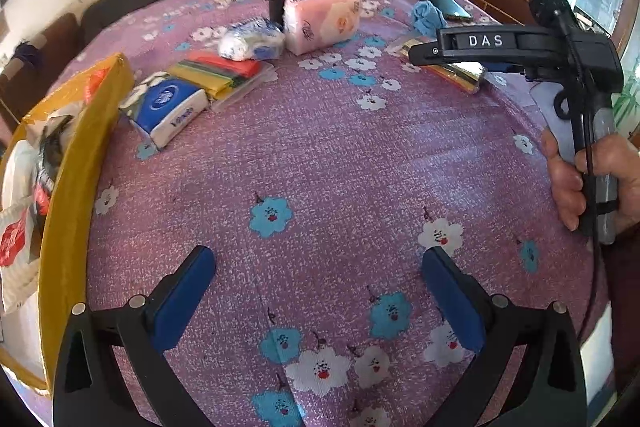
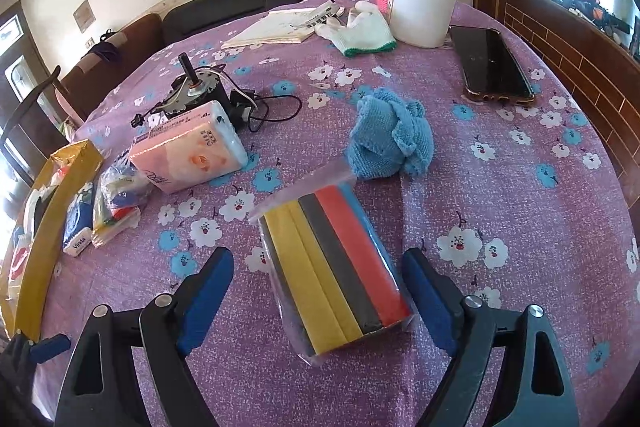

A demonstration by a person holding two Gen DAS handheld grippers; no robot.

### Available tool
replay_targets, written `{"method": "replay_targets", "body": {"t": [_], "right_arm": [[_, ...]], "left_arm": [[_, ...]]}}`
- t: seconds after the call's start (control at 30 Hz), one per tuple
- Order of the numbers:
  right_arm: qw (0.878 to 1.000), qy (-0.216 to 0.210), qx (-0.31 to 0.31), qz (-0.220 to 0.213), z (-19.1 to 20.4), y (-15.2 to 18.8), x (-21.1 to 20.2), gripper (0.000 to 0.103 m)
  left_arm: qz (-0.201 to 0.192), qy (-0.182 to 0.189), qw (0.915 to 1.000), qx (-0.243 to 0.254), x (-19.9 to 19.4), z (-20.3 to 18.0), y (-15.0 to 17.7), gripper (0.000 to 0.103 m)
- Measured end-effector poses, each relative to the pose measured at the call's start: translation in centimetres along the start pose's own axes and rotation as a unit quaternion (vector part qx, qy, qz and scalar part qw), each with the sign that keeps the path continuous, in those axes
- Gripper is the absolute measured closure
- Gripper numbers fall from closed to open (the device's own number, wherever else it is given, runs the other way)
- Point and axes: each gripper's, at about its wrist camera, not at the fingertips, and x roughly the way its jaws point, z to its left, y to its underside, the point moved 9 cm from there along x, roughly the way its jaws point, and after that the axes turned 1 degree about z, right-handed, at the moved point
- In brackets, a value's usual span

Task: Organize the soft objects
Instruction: 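Grasp the striped sponge pack with the right tool while the left tool grasps the pink tissue pack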

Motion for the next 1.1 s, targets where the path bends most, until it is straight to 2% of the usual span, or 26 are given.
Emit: {"method": "replay_targets", "body": {"t": [0.07, 0.13, 0.3, 0.43, 0.53, 0.67, 0.73, 0.77, 0.8, 0.83, 0.9, 1.1], "right_arm": [[1.000, 0.018, -0.002, -0.003, -0.3, 0.2, -0.4, 0.039], [1.000, 0.023, -0.004, -0.006, -0.5, 0.3, -0.6, 0.044], [1.000, 0.008, 0.006, -0.005, -1.0, 0.3, -0.8, 0.045], [0.999, -0.017, 0.028, -0.005, -1.6, 0.2, -1.0, 0.045], [0.999, -0.028, 0.036, -0.005, -1.7, 0.0, -1.0, 0.045], [0.999, -0.035, 0.039, -0.004, -1.7, 0.1, -1.0, 0.045], [0.999, -0.036, 0.038, -0.004, -1.7, 0.1, -1.0, 0.045], [0.999, -0.036, 0.037, -0.003, -1.7, 0.1, -1.0, 0.044], [0.999, -0.036, 0.037, -0.003, -1.7, 0.0, -0.9, 0.044], [0.999, -0.035, 0.036, -0.003, -1.7, 0.0, -1.0, 0.044], [0.999, -0.035, 0.036, -0.003, -1.7, 0.1, -1.0, 0.044], [0.999, -0.033, 0.032, -0.004, -1.6, 0.0, -1.0, 0.044]], "left_arm": [[-0.003, 0.014, 0.9999, -0.005, -0.3, 0.3, -1.7, 0.003], [-0.019, -0.006, 0.9998, -0.002, -0.7, 1.1, -4.6, 0.003], [-0.054, -0.014, 0.9982, 0.022, 0.3, 1.1, -10.9, 0.003], [-0.067, -0.039, 0.9938, 0.080, 2.6, -0.2, -14.8, 0.003], [-0.063, -0.066, 0.9872, 0.131, 4.5, -0.8, -17.1, 0.003], [-0.051, -0.069, 0.9818, 0.169, 6.2, -1.1, -18.6, 0.004], [-0.042, -0.075, 0.9795, 0.182, 7.2, -1.4, -18.8, 0.018], [-0.033, -0.077, 0.9791, 0.185, 7.7, -1.5, -18.7, 0.035], [-0.025, -0.076, 0.9798, 0.183, 8.1, -1.6, -18.6, 0.060], [-0.016, -0.067, 0.9822, 0.175, 8.5, -1.5, -18.4, 0.067], [-0.019, -0.059, 0.9845, 0.164, 8.7, -1.5, -18.2, 0.078], [-0.038, -0.047, 0.9898, 0.129, 7.2, -0.9, -17.7, 0.080]]}}
